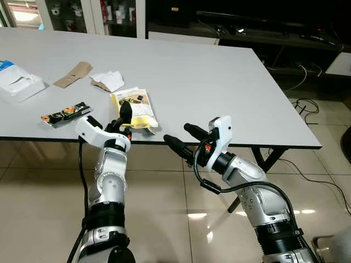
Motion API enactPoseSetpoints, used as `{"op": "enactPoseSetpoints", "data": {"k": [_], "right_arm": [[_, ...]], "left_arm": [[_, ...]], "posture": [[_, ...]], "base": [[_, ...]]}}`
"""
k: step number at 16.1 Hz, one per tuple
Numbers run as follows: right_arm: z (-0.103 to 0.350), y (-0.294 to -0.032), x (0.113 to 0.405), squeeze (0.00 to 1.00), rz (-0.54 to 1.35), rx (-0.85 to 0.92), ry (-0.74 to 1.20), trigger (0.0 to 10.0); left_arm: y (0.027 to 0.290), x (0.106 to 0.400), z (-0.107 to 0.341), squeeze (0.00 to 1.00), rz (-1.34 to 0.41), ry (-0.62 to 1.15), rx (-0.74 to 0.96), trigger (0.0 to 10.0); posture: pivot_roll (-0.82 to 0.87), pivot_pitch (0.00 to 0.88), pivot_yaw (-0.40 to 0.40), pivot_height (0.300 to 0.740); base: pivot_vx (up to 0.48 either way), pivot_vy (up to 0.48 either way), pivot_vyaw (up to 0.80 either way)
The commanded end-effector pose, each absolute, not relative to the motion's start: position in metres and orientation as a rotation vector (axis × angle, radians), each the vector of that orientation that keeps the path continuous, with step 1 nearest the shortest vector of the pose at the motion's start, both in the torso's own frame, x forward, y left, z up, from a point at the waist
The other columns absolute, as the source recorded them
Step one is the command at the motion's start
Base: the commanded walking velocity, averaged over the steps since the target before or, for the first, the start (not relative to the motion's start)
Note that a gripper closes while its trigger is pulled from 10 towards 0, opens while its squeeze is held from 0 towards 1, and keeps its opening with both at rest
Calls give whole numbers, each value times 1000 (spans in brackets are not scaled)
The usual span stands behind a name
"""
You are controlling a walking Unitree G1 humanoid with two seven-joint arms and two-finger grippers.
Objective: Picking trash to rubbish bin
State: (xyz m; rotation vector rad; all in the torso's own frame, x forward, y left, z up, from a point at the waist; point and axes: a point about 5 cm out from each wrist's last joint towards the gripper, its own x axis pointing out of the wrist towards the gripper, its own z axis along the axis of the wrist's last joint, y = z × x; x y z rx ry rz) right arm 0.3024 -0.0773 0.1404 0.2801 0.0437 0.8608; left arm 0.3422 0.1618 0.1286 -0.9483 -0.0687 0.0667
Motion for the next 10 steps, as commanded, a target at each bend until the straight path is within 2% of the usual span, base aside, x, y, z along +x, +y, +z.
{"op": "enactPoseSetpoints", "data": {"k": [1,6,10], "right_arm": [[145,-79,302,0,859,280,30,10000],[145,-79,301,0,861,289,30,10000],[144,-78,302,0,869,287,36,10000]], "left_arm": [[159,341,132,0,65,-59,-941,10000],[163,314,136,0,86,-38,-955,10000],[162,309,130,0,135,6,-1030,10000]], "posture": [[-45,39,-87,740],[-40,48,-80,740],[-35,51,-85,740]], "base": [[0,0,0],[0,0,0],[0,0,0]]}}
